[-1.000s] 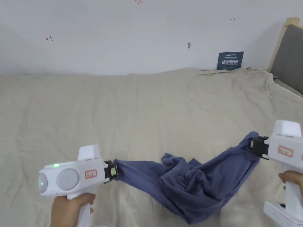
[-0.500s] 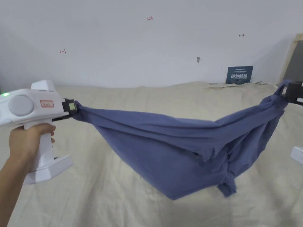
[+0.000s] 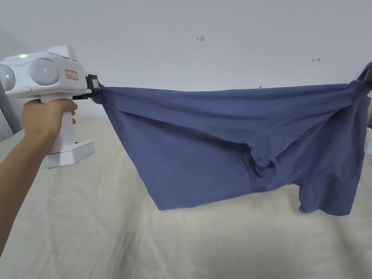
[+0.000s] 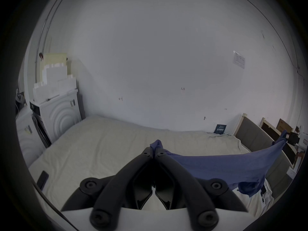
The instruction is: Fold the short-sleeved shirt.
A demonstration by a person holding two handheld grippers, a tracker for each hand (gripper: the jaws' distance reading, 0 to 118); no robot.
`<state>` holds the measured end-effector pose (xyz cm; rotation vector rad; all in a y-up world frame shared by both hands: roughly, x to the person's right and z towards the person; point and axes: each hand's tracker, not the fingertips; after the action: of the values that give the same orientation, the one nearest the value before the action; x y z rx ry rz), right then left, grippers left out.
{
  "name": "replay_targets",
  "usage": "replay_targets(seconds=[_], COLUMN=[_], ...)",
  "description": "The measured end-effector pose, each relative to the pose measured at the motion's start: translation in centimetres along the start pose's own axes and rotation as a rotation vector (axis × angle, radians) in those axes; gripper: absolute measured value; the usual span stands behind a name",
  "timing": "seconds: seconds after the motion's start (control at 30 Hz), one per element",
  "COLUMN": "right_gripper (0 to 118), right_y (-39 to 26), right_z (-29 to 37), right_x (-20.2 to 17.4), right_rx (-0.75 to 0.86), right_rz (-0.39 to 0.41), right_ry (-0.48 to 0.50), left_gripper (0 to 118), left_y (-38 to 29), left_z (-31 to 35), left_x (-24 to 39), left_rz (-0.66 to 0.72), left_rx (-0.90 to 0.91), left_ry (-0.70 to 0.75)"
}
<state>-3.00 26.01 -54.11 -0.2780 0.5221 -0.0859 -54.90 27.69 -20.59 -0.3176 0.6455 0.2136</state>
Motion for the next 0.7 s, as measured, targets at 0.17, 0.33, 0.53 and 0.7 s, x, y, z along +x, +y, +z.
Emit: replay_targets(seconds=[0.17,0.33,0.53,0.7], right_gripper=[3,3,3,3], right_y=[-0.9,-5.4,-12.9,-19.0], right_z=[-1.7,-2.6,-3.8,-3.1], right_x=[0.1,-0.2,0.1,1.0], right_rx=[-0.012,-0.075,-0.189,-0.271], right_rz=[0.02,0.02,0.011,0.002], right_ry=[-0.004,-0.003,-0.009,-0.011], left_gripper=[0,0,0,0], left_y=[-0.2,-3.7,-10.0,-16.1], left_z=[-1.7,-3.7,-5.6,-4.0], left_x=[-0.5,-1.5,-2.3,-3.6], left_rz=[-0.011,-0.009,0.004,0.028], left_rx=[0.013,-0.032,-0.124,-0.198], left_ry=[0.006,0.018,0.039,0.04])
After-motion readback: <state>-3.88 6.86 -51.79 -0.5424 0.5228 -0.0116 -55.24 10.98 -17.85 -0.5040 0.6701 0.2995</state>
